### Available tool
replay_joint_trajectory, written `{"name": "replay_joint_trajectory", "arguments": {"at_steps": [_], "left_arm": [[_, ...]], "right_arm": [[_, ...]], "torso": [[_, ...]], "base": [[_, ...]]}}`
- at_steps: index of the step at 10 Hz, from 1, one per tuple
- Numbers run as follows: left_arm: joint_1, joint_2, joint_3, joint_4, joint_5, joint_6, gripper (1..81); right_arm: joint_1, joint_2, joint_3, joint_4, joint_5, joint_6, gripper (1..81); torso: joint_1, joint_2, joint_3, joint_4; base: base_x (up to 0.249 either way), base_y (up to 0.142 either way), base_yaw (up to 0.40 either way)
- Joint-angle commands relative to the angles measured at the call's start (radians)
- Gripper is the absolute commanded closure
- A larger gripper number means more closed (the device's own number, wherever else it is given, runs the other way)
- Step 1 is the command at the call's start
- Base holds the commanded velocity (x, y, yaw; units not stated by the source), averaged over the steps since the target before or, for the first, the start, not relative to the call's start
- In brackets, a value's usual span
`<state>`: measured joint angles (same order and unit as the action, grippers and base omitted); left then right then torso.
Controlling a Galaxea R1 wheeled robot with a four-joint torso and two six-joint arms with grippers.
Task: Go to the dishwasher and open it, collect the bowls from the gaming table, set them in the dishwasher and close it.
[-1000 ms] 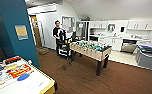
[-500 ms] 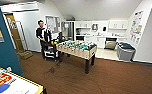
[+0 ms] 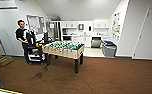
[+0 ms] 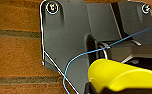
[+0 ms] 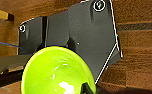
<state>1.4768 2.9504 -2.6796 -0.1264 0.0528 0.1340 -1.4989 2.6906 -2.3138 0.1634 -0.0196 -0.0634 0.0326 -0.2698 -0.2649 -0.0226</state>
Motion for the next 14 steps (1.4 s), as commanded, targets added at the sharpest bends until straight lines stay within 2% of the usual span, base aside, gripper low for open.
{"name": "replay_joint_trajectory", "arguments": {"at_steps": [1,5,14], "left_arm": [[-0.052,-0.007,-0.003,0.008,0.061,0.006,81.1],[-0.052,-0.011,-0.003,0.005,0.061,0.006,81.1],[-0.052,-0.011,-0.003,-0.001,0.059,0.006,81.1]], "right_arm": [[0.048,-0.024,0.004,0.001,-0.059,-0.003,81.1],[0.048,-0.019,0.004,0.001,-0.059,-0.003,81.1],[0.047,-0.019,0.004,-0.002,-0.059,-0.003,81.1]], "torso": [[0.0,0.0,0.0,0.0],[0.0,0.0,0.0,0.0],[0.0,0.0,0.0,0.0]], "base": [[0.0,0.0,-0.4],[0.0,0.0,-0.3],[0.017,0.0,0.0]]}}
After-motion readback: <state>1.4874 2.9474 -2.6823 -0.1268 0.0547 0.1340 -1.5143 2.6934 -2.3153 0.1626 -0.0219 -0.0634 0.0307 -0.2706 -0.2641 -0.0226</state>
